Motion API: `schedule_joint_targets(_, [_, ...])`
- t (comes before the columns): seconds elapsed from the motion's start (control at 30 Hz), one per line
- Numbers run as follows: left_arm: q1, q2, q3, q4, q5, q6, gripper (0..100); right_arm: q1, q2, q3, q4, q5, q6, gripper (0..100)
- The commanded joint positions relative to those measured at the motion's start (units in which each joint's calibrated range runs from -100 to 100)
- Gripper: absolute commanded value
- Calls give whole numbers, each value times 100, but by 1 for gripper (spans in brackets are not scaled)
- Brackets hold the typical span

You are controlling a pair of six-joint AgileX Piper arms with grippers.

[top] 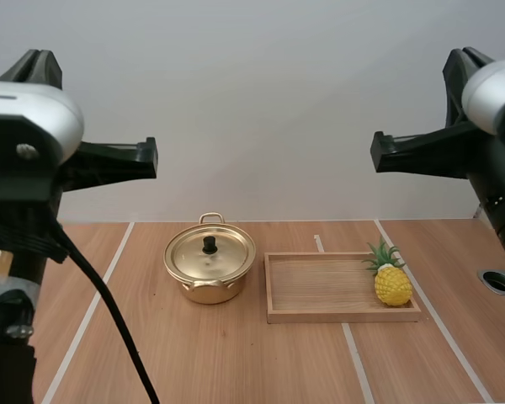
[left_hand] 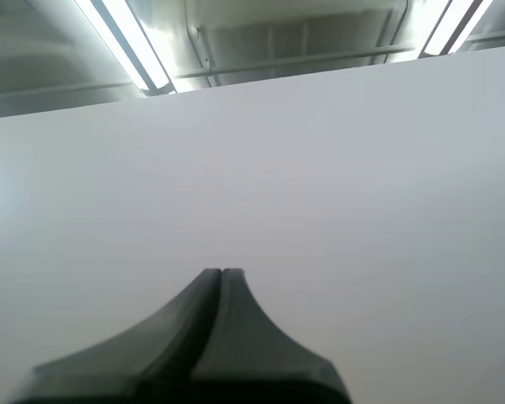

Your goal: Open the pot, put the pineapple inside, and close it

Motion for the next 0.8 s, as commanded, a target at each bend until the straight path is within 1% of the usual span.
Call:
schedule_joint_targets(0.0, [2,298,-357,25,448,26,0,-24,304,-367,-167,716,-10,0])
schedule_joint_targets(0.2, [2,1085,-1029,25,1361,26,0,-24,1043,-932,-398,912,-10,0])
schedule_joint_targets(0.37, [2,1873,-1900,25,2068,26,0,-63,1581,-1421,-439,1236,-10,0])
schedule_joint_targets(0.47, [2,2303,-2487,25,2590,68,0,-211,1878,-1647,-465,1334,25,0])
schedule_joint_targets(0.6, [2,2900,-3226,25,3397,124,0,-424,2231,-1908,-465,1499,346,0])
schedule_joint_targets(0.77, [2,3572,-3772,-3,3723,243,0,-668,2672,-2131,-465,1813,556,0])
